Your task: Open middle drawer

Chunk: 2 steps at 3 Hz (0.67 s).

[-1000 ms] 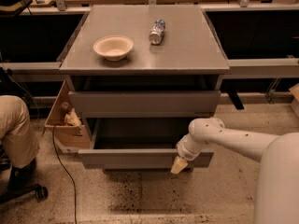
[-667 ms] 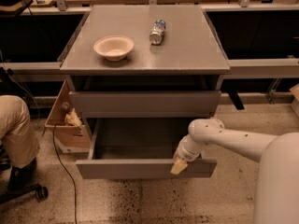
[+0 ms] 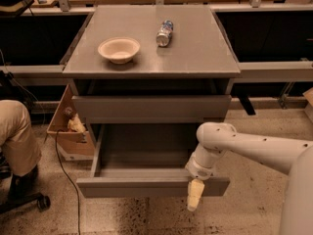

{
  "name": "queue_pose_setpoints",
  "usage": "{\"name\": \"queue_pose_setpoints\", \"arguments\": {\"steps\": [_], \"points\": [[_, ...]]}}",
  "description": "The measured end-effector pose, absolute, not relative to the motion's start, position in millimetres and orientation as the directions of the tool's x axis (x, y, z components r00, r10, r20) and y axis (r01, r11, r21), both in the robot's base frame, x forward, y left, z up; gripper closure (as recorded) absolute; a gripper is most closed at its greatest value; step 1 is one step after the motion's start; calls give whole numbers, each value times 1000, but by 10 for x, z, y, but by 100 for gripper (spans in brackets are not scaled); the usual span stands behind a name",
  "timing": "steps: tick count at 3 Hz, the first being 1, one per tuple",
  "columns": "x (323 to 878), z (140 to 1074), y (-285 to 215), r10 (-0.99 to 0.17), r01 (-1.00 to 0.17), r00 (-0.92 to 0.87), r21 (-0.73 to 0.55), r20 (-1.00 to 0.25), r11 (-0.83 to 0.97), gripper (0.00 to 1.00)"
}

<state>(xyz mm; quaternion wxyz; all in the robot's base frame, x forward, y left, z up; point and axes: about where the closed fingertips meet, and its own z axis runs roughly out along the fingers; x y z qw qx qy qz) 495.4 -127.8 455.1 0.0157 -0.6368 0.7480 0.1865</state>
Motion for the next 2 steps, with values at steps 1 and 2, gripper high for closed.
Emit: {"name": "queue_pose_setpoints", "arguments": {"steps": [1, 2], "points": [[4650, 4771, -1364, -955, -941, -181, 323, -235, 98, 0], [4646, 4867, -1427, -962, -941, -174, 323, -211, 99, 0]]}}
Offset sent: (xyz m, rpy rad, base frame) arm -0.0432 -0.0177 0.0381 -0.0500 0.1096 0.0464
